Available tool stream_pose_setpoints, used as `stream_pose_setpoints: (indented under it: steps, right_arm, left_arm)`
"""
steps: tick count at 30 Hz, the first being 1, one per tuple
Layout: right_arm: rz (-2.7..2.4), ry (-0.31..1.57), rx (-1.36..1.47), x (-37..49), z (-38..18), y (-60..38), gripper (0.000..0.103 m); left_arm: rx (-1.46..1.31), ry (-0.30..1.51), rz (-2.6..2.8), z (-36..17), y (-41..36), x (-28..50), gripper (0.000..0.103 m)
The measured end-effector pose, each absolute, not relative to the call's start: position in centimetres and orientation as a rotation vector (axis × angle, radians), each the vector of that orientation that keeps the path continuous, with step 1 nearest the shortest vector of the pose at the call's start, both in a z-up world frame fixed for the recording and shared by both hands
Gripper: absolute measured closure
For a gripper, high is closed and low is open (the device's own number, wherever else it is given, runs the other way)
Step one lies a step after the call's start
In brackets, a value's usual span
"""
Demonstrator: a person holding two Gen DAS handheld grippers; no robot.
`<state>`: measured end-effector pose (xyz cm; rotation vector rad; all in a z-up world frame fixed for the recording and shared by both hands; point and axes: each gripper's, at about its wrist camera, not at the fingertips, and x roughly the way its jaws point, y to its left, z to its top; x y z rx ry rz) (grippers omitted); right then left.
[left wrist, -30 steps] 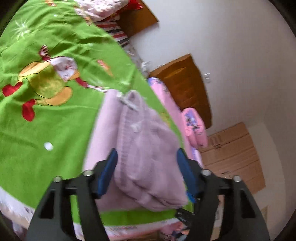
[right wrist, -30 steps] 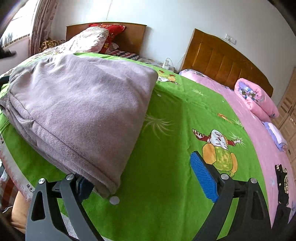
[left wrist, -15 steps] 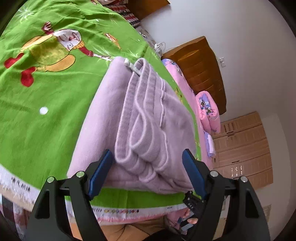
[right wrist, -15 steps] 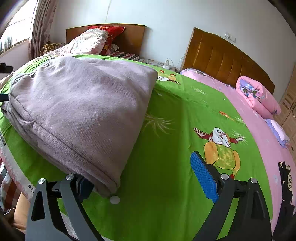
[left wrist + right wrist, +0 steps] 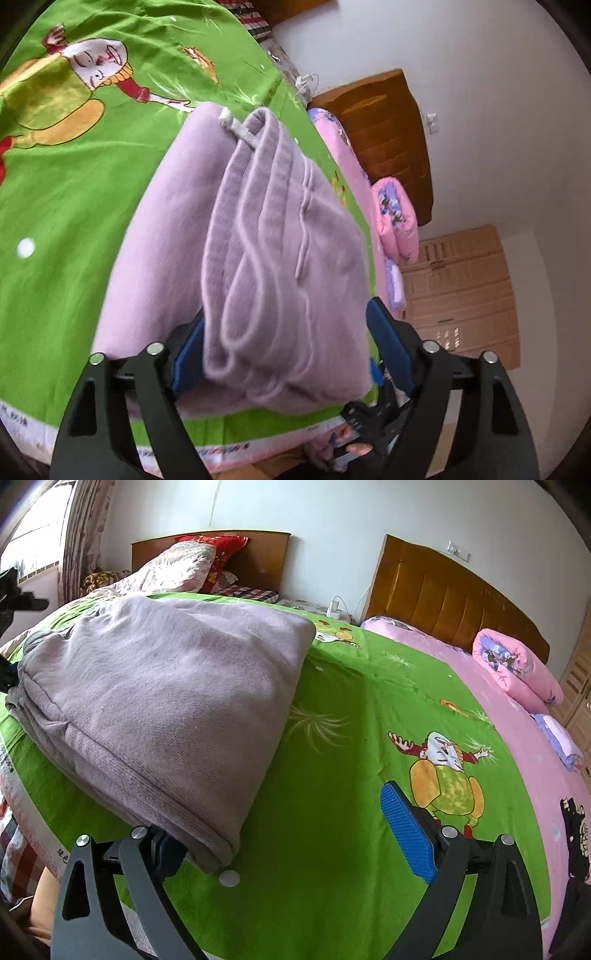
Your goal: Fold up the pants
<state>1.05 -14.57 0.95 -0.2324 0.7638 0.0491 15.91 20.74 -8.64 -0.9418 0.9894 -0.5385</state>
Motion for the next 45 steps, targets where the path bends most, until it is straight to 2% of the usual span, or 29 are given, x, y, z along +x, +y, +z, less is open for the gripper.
stream_pose_setpoints:
  steps: [5,7,8,9,10,13,14,15,17,19,21,23,30,33,36,39,41,43,45]
  right_arm:
    - [0.049,0.762,-0.231,0.9,0.9,-14.6,0.013]
    - [0.05,0.762,-0.228,0.9,0.9,-14.6,0.013]
    - [0.048,0.761,-0.228,0.9,0.9,-14.5,0.013]
    - [0.047,0.76,-0.227,0.9,0.9,-14.5,0.013]
    - [0.049,0.76,-0.227,0.9,0.9,-14.6,0.013]
    - [0.051,0.757,-0.222,1.0,0.9,-14.7,0.013]
    - [0.05,0.756,-0.221,1.0,0.9,-14.7,0.013]
    - [0.05,0.757,-0.221,1.0,0.9,-14.7,0.013]
    - [0.05,0.758,-0.223,1.0,0.9,-14.7,0.013]
    - [0.049,0.757,-0.226,1.0,0.9,-14.7,0.013]
    - [0.049,0.756,-0.228,1.0,0.9,-14.7,0.013]
    - [0.051,0.756,-0.225,0.9,0.9,-14.7,0.013]
    - [0.014,0.696,-0.348,-0.2,2.0,-12.9,0.013]
    - [0.018,0.651,-0.397,-1.0,2.7,-11.8,0.013]
    - [0.027,0.627,-0.457,-1.4,2.5,-10.9,0.013]
    - [0.032,0.671,-0.461,-0.8,1.1,-11.1,0.013]
    - [0.051,0.68,-0.434,-0.7,1.3,-11.7,0.013]
    - [0.058,0.675,-0.487,-0.7,1.7,-11.5,0.012]
    - [0.036,0.652,-0.561,-0.8,2.1,-11.0,0.012]
  left_arm:
    - [-0.935,0.941,-0.553,-7.2,19.5,17.0,0.008]
    - [-0.871,0.943,-0.51,-6.8,18.9,16.6,0.013]
    - [-0.807,0.946,-0.449,-6.7,18.5,16.1,0.035]
    - [-0.768,0.954,-0.401,-6.7,18.5,15.9,0.071]
    - [-0.746,0.963,-0.37,-7.0,18.7,15.8,0.079]
    - [-0.845,0.962,-0.424,-8.8,20.1,15.8,0.077]
    - [-0.862,0.959,-0.438,-9.1,20.2,16.0,0.071]
    - [-0.896,0.957,-0.448,-9.5,20.3,16.2,0.06]
    - [-0.918,0.947,-0.457,-9.6,20.3,16.4,0.054]
    - [-0.829,0.971,-0.427,-9.1,19.2,16.7,0.06]
    - [-0.753,0.969,-0.388,-8.9,18.3,16.6,0.077]
    - [-0.728,0.944,-0.383,-8.2,18.1,16.1,0.082]
    - [-0.593,0.765,-0.483,2.6,16.2,15.4,0.084]
    - [-0.568,0.695,-0.473,5.1,17.3,14.3,0.084]
    - [-0.633,0.719,-0.421,2.1,20.2,13.3,0.084]
    - [-0.72,0.835,-0.317,-5.5,22.8,13.5,0.084]
    - [-0.838,0.848,-0.349,-10.4,24.3,13.5,0.083]
    - [-0.918,0.812,-0.415,-11.3,25.2,13.1,0.083]
    - [-0.851,0.814,-0.396,-10.2,24.6,13.1,0.083]
